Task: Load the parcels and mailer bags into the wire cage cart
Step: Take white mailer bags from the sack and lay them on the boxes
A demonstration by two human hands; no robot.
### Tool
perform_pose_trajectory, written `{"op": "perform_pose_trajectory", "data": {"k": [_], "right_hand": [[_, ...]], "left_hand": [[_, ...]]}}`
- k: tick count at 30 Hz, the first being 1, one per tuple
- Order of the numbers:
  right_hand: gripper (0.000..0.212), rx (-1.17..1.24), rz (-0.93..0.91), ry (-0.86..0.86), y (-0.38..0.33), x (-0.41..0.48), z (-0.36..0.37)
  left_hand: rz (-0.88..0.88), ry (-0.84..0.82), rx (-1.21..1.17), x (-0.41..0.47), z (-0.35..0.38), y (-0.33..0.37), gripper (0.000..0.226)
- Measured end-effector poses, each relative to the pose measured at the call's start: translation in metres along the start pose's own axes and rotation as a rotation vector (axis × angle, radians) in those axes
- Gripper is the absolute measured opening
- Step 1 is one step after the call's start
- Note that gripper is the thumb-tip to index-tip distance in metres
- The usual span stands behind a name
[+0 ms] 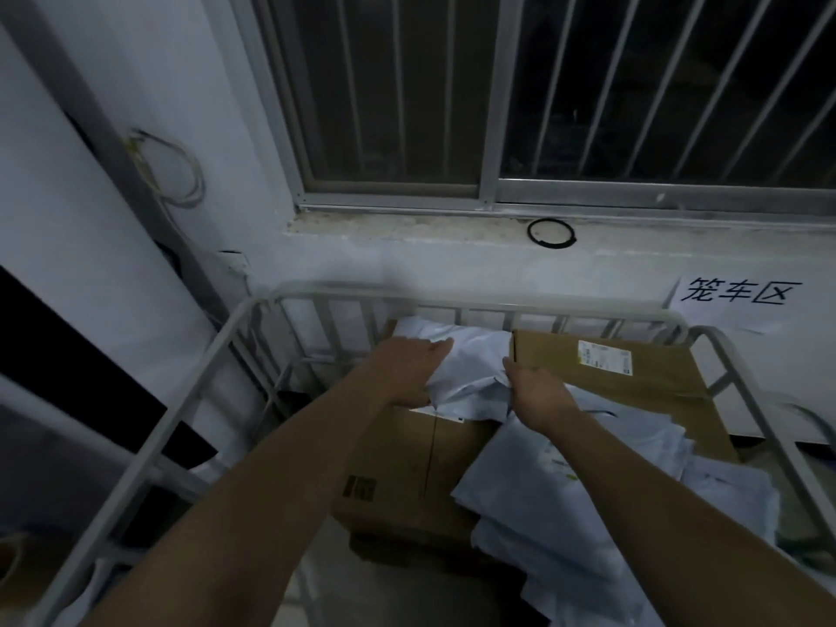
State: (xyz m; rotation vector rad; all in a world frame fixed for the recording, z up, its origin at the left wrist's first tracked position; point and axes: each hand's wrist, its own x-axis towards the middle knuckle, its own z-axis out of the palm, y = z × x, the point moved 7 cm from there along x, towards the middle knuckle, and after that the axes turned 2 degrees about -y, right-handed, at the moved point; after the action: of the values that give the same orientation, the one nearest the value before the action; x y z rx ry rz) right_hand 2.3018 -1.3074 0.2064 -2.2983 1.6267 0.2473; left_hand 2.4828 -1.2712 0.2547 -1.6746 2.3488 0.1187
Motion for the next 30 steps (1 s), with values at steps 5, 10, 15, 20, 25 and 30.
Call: {"op": "perform_pose_trajectory", "data": {"k": [5, 10, 15, 20, 25, 30], "right_hand": [[0.05, -0.059, 0.033, 0.01, -0.024, 0.012, 0.004], [0.031, -0.051, 0.038, 0.044, -0.044, 0.016, 0.007], [0.029, -0.038, 0.09, 0.02, -0.06, 0.017, 0.013], [0.03, -0.031, 0.112, 0.065, -0.065, 0.028, 0.001], [0.037, 0.019, 0.122, 0.089, -0.069, 0.043, -0.003], [0.066, -0.07, -0.086, -0.023, -0.085, 0.033, 0.063]], "left_hand": [[-0.029, -0.096, -0.14, -0.004, 0.034, 0.0, 0.108], [0.061, 0.138, -0.101, -0.008, 0.034, -0.002, 0.096], [-0.055, 0.041, -0.118, -0.006, 0.046, -0.011, 0.086], [-0.189, -0.056, -0.417, 0.009, 0.044, -0.029, 0.067], [-0.1, -0.003, -0.351, 0.025, 0.031, -0.029, 0.076], [-0.049, -0.132, -0.233, 0.021, 0.101, -0.032, 0.063]]}}
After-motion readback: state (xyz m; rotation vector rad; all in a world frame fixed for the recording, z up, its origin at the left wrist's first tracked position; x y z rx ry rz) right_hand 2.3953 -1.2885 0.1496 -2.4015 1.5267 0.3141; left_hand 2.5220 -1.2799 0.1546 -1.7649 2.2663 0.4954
